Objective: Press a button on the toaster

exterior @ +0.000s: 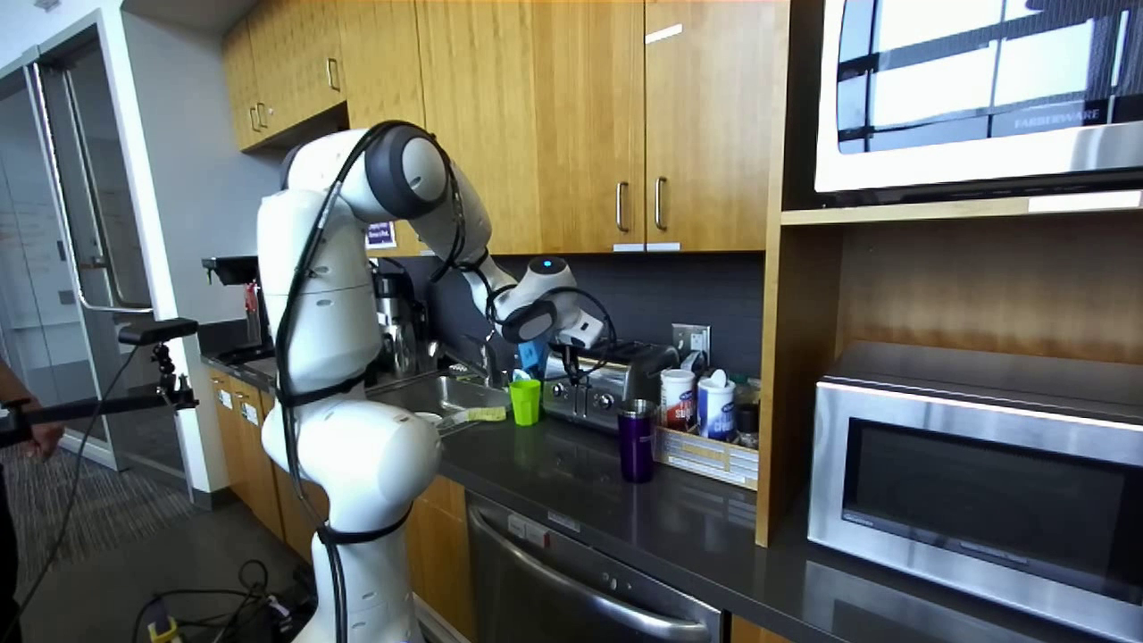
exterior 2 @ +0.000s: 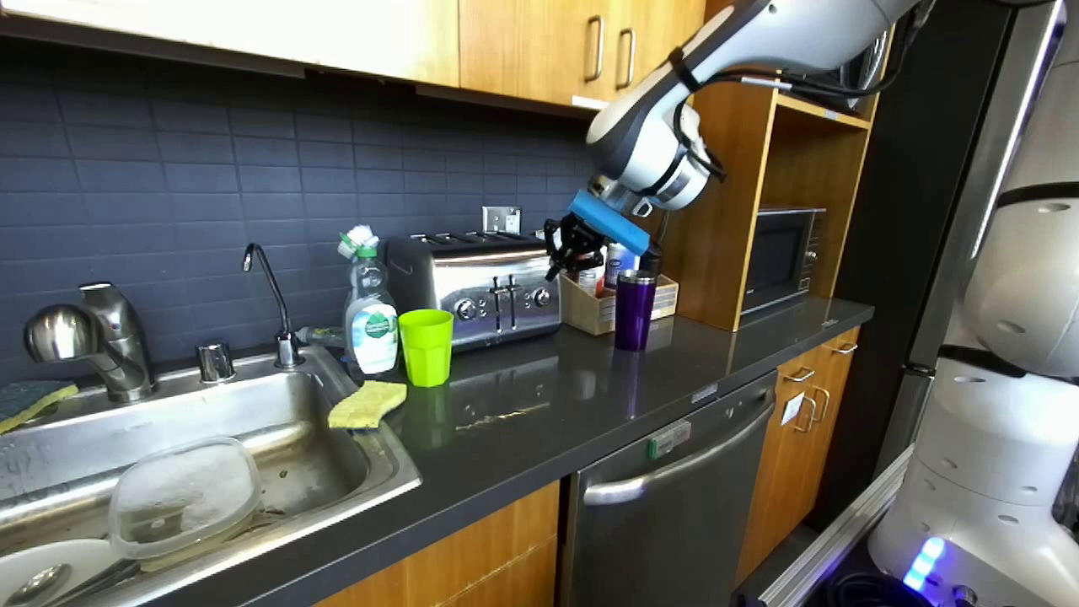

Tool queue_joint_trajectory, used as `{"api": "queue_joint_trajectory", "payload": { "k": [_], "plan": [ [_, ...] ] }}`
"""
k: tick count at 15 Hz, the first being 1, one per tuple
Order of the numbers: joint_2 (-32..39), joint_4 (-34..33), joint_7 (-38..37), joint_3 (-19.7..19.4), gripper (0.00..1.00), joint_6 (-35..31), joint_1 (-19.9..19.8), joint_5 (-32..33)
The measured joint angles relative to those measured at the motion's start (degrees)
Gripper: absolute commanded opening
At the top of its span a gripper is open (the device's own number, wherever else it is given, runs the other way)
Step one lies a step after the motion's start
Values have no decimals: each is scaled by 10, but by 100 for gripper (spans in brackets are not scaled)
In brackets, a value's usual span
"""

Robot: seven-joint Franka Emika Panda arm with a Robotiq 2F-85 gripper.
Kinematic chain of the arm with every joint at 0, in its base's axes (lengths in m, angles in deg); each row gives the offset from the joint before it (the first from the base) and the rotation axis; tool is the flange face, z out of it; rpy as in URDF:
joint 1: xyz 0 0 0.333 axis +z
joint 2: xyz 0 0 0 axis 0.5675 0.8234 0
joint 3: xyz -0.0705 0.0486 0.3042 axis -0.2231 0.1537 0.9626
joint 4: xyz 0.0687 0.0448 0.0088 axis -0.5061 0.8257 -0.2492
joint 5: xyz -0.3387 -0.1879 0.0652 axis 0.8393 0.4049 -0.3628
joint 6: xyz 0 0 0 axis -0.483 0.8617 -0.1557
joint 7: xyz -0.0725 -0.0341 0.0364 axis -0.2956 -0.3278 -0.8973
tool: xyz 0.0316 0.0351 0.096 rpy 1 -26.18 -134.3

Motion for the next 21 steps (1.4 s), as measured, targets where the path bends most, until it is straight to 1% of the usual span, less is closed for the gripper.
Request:
{"api": "queue_joint_trajectory", "payload": {
  "k": [3,5,8,11,16,20,21],
  "plan": [
    [-62,10,-3,10,0,96,-8,59],
    [-107,14,-1,12,0,169,-10,86],
    [-172,16,11,12,0,276,-12,110],
    [-231,17,33,11,0,371,-14,126],
    [-304,26,74,9,0,496,-26,160],
    [-350,37,102,8,0,566,-40,193],
    [-359,39,107,7,26,580,-43,200]
  ]
}}
